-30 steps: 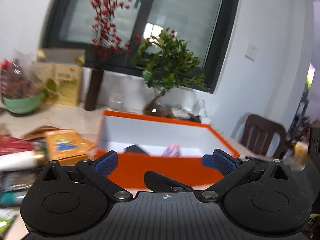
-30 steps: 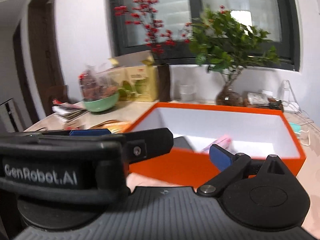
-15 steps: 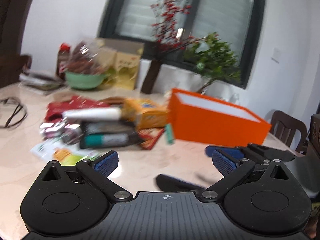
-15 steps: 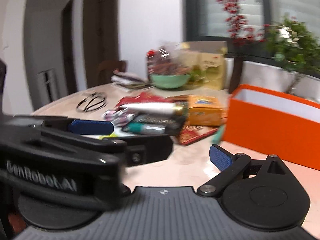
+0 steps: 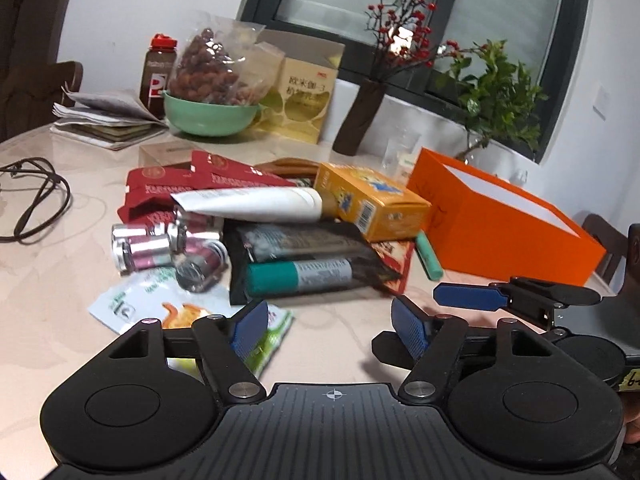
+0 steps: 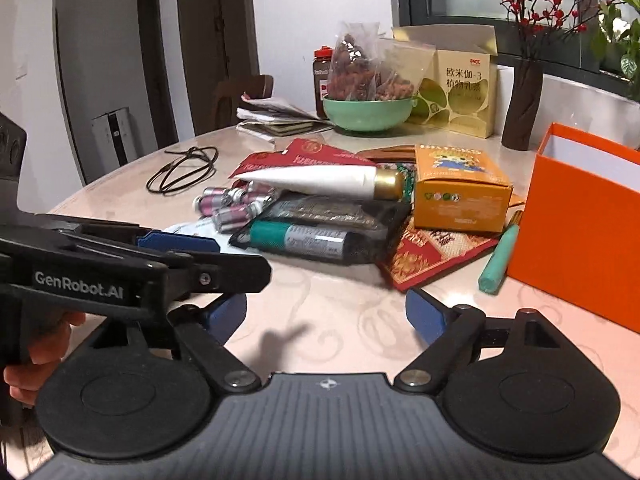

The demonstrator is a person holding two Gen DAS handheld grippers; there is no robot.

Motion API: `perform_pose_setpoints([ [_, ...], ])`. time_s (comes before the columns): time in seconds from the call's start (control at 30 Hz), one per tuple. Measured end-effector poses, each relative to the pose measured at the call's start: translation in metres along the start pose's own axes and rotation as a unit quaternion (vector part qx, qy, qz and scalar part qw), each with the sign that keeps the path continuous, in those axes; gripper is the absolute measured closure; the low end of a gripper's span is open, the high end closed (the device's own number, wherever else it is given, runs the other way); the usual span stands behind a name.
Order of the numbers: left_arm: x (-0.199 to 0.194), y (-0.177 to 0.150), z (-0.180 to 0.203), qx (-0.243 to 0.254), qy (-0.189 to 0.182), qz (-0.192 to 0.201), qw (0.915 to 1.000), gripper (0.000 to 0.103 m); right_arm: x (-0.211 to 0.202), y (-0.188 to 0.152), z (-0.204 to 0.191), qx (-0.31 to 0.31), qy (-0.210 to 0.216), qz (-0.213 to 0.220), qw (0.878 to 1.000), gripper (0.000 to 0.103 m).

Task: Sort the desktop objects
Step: 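Reach the left tool to the black mesh pouch and grasp it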

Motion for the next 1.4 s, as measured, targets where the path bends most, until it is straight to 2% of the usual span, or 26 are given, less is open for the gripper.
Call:
perform_pose_setpoints([
  [0.27, 0.023, 0.025, -0.007, 0.006, 0.023, -0.003, 0.9997, 0.023, 0.026, 0.013, 0.012, 0.01, 0.001, -0.004, 1.0, 0.015],
  [0.5, 0.053, 0.036, -0.014, 0.011, 0.03, -0.019, 0.9993, 0.023, 0.055, 0.022, 0.018, 0.018, 0.015, -0.021, 0.999, 0.022],
  [0.6, 0.06, 0.041, -0.021, -0.001, 0.025, -0.024, 0.9994, 0.025, 0.063, 0.025, 0.021, 0.027, 0.022, -0.022, 0.999, 0.022],
  [0.67, 0.063, 0.042, -0.024, -0.007, 0.024, -0.025, 0.9994, 0.029, 0.065, 0.027, 0.021, 0.025, 0.023, -0.021, 0.999, 0.024],
  [0.73, 0.061, 0.041, -0.022, 0.003, 0.03, -0.018, 0.9994, 0.041, 0.062, 0.026, 0.02, 0.021, 0.022, -0.018, 0.999, 0.031],
  [0.77, 0.059, 0.039, -0.019, 0.011, 0.032, -0.014, 0.9993, 0.042, 0.061, 0.026, 0.02, 0.019, 0.019, -0.017, 0.999, 0.038],
  [0.87, 0.054, 0.036, -0.013, 0.017, 0.029, -0.01, 0.9994, 0.045, 0.054, 0.023, 0.021, 0.019, 0.019, -0.016, 1.0, 0.047],
  [0.97, 0.046, 0.031, -0.007, 0.012, 0.017, -0.013, 0.9997, 0.051, 0.044, 0.019, 0.022, 0.029, 0.021, -0.013, 0.999, 0.048],
  [1.07, 0.034, 0.022, 0.004, 0.02, 0.004, -0.014, 0.9997, 0.05, 0.03, 0.013, 0.019, 0.028, 0.03, -0.014, 0.999, 0.049],
  [1.13, 0.029, 0.014, 0.017, 0.023, -0.032, -0.035, 0.9986, 0.069, 0.019, 0.008, 0.016, 0.027, 0.04, -0.016, 0.999, 0.05],
  [1.17, 0.028, 0.01, 0.021, 0.018, -0.043, -0.045, 0.9979, 0.068, 0.015, 0.006, 0.013, 0.023, 0.05, -0.019, 0.998, 0.051],
  [1.2, 0.026, 0.007, 0.025, 0.023, -0.039, -0.045, 0.998, 0.063, 0.011, 0.003, 0.01, 0.017, 0.053, -0.021, 0.998, 0.051],
  [1.3, 0.016, 0.01, 0.028, 0.045, -0.013, -0.015, 0.9988, 0.056, 0.002, 0.004, 0.006, -0.008, 0.026, -0.008, 1.0, 0.048],
  [1.33, 0.014, 0.012, 0.023, 0.041, -0.006, -0.009, 0.9991, 0.048, 0.0, 0.006, 0.008, -0.005, 0.022, -0.003, 1.0, 0.041],
  [1.37, 0.012, 0.016, 0.017, 0.036, 0.003, -0.002, 0.9994, 0.044, -0.001, 0.007, 0.01, -0.002, 0.019, 0.0, 1.0, 0.034],
  [1.4, 0.011, 0.02, 0.01, 0.028, 0.019, 0.006, 0.9994, 0.041, -0.002, 0.009, 0.012, -0.001, 0.013, 0.002, 1.0, 0.032],
])
Point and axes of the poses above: each gripper's, at about its wrist camera, not at the fingertips, and x roughly the way its jaws point, z to its right, y to its top, the point moved 7 cm from there along x, roughly the way its jaws point, and after that the axes turned 10 degrees about -x, right-handed, at the moved point
